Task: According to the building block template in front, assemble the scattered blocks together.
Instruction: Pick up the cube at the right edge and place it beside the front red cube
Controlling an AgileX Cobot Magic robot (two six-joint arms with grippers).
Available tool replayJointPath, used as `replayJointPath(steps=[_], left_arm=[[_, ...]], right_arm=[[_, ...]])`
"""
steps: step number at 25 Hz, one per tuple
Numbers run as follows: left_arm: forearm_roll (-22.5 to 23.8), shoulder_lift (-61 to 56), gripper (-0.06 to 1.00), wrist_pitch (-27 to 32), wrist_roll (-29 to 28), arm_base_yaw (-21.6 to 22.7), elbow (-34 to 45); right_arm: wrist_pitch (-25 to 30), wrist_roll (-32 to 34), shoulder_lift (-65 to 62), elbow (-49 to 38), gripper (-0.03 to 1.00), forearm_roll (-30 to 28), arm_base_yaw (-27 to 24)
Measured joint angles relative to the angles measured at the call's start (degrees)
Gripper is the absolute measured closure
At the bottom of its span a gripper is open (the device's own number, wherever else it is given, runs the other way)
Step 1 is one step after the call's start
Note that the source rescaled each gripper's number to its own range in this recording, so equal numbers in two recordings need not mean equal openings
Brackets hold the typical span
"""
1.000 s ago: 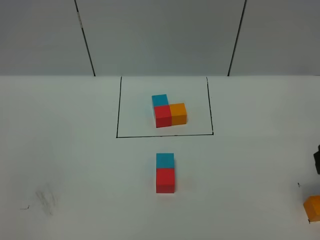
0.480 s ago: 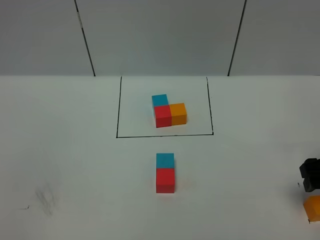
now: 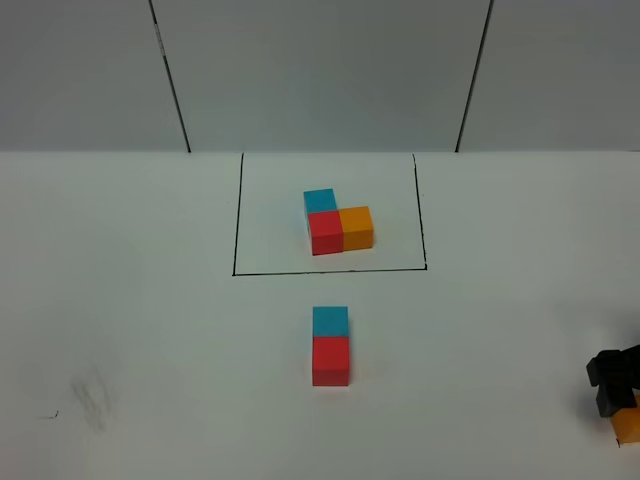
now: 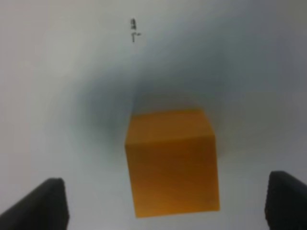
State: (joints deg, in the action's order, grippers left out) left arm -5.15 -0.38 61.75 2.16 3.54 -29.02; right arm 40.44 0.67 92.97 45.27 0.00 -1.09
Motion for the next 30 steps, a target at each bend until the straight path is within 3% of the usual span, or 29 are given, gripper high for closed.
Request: replayJointPath(steps=[21, 24, 28, 30], left_arm=[[0.00, 0.00, 0.15, 0.00, 0.00, 0.00, 0.00], [0.00, 0.00, 0.15, 0.00, 0.00, 0.00, 0.00], [0.00, 0.00, 0.15, 0.00, 0.00, 0.00, 0.00], [0.00, 0.00, 0.15, 0.00, 0.00, 0.00, 0.00]], right_arm=[[-6.52, 0.39, 6.90, -2.30, 0.14, 0.71, 0.00], [-6.83, 0.39, 6.90, -2.35, 0.29, 0.65, 0.00], [-6.95, 0.34, 6.90, -2.35, 0.78, -0.32, 0.00], [-7.02, -0.01, 6.90, -2.35, 0.77, -1.14, 0.00]])
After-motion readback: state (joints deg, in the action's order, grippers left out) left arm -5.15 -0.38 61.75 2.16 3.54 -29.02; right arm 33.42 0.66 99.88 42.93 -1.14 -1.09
